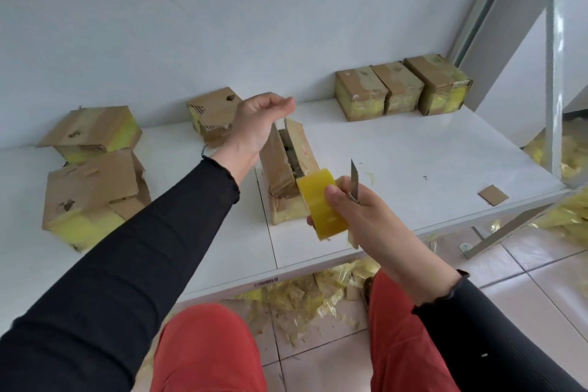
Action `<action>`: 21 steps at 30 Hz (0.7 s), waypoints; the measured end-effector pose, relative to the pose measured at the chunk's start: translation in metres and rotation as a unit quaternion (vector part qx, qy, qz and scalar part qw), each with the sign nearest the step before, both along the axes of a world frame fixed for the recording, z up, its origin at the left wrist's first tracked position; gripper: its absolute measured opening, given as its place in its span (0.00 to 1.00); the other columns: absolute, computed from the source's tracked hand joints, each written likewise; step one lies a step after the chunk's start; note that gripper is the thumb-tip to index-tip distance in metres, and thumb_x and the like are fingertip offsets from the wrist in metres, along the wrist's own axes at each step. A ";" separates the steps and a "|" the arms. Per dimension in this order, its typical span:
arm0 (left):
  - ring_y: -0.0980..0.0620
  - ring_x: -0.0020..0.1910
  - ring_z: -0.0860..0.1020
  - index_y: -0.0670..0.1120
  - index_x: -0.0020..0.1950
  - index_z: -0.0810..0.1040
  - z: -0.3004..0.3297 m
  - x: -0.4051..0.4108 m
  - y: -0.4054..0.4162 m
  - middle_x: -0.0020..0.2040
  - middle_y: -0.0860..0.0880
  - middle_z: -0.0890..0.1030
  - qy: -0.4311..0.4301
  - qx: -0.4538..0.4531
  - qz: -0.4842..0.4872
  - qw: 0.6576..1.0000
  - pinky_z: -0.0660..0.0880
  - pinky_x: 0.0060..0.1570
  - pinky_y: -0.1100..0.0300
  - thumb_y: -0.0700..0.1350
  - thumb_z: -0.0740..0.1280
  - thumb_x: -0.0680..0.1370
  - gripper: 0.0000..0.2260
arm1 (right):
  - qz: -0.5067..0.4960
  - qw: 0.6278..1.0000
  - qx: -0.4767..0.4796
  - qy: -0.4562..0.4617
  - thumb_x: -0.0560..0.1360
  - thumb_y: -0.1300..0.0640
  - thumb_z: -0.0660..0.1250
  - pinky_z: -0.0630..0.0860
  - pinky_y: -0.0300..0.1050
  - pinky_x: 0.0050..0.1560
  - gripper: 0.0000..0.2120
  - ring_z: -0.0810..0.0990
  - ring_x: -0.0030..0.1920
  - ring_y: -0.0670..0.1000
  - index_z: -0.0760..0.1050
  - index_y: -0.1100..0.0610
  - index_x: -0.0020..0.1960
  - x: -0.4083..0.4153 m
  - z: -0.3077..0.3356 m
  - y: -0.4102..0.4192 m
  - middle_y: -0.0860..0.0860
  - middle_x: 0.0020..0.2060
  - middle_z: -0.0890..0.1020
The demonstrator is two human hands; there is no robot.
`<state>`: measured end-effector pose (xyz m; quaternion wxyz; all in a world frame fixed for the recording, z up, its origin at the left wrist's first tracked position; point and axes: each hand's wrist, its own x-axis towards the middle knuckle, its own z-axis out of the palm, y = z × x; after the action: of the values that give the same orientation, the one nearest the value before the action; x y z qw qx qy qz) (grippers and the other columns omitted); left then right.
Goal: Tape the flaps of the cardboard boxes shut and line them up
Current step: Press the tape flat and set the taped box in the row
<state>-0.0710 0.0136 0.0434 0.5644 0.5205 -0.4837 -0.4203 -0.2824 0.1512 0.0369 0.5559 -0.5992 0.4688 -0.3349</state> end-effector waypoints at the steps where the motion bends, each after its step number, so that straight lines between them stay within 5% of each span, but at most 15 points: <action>1: 0.62 0.42 0.81 0.48 0.41 0.83 -0.001 0.005 -0.007 0.40 0.53 0.84 0.024 -0.007 0.029 0.999 0.73 0.54 0.67 0.44 0.76 0.77 0.06 | -0.002 1.000 0.027 -0.015 0.86 0.50 0.57 0.73 0.43 0.42 0.15 0.82 0.38 0.51 0.69 0.60 0.48 -0.002 -0.002 0.002 0.54 0.40 0.84; 4: 0.61 0.45 0.81 0.49 0.42 0.83 -0.002 0.020 -0.026 0.44 0.51 0.85 0.025 -0.026 0.022 0.999 0.74 0.57 0.58 0.46 0.75 0.78 0.06 | -0.020 0.997 0.055 -0.051 0.85 0.49 0.59 0.68 0.43 0.42 0.14 0.73 0.35 0.46 0.68 0.55 0.44 -0.006 -0.012 0.010 0.48 0.34 0.73; 9: 0.60 0.49 0.83 0.48 0.43 0.82 -0.023 0.028 -0.043 0.45 0.50 0.88 -0.020 -0.021 -0.007 1.000 0.71 0.58 0.59 0.48 0.72 0.80 0.07 | -0.010 0.990 0.076 -0.121 0.85 0.53 0.59 0.74 0.29 0.35 0.11 0.82 0.33 0.42 0.72 0.56 0.46 -0.003 -0.012 0.008 0.45 0.32 0.83; 12: 0.56 0.53 0.84 0.46 0.44 0.79 -0.044 0.023 -0.050 0.43 0.47 0.88 -0.057 -0.010 -0.044 0.997 0.69 0.62 0.60 0.48 0.69 0.83 0.10 | -0.051 0.981 0.104 -0.157 0.83 0.48 0.62 0.77 0.39 0.47 0.11 0.83 0.41 0.49 0.75 0.55 0.49 -0.003 -0.013 0.005 0.51 0.38 0.85; 15: 0.58 0.46 0.82 0.48 0.43 0.76 -0.062 0.010 -0.056 0.40 0.44 0.87 -0.099 -0.018 -0.059 0.993 0.68 0.60 0.60 0.47 0.66 0.84 0.11 | -0.075 0.979 0.118 -0.151 0.83 0.49 0.62 0.74 0.50 0.55 0.12 0.81 0.44 0.52 0.74 0.56 0.48 -0.004 -0.019 0.003 0.52 0.38 0.83; 18: 0.49 0.43 0.80 0.47 0.43 0.73 -0.075 0.002 -0.062 0.36 0.46 0.86 -0.112 -0.021 -0.022 0.993 0.71 0.54 0.60 0.49 0.64 0.85 0.12 | -0.072 0.982 0.104 -0.143 0.85 0.51 0.60 0.76 0.35 0.41 0.12 0.82 0.36 0.46 0.72 0.57 0.46 -0.006 -0.021 -0.001 0.48 0.33 0.83; 21: 0.45 0.35 0.74 0.39 0.46 0.72 -0.080 0.002 -0.064 0.35 0.48 0.86 -0.120 -0.021 0.010 0.993 0.70 0.42 0.62 0.48 0.62 0.86 0.13 | -0.054 0.989 0.089 -0.110 0.86 0.54 0.59 0.73 0.30 0.33 0.11 0.81 0.31 0.42 0.71 0.57 0.47 0.000 -0.022 -0.003 0.45 0.30 0.81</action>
<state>-0.0691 -0.0503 -0.0367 0.5174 0.5594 -0.5517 -0.3390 -0.2828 0.1483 0.0148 0.6359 -0.4810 0.4644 -0.3854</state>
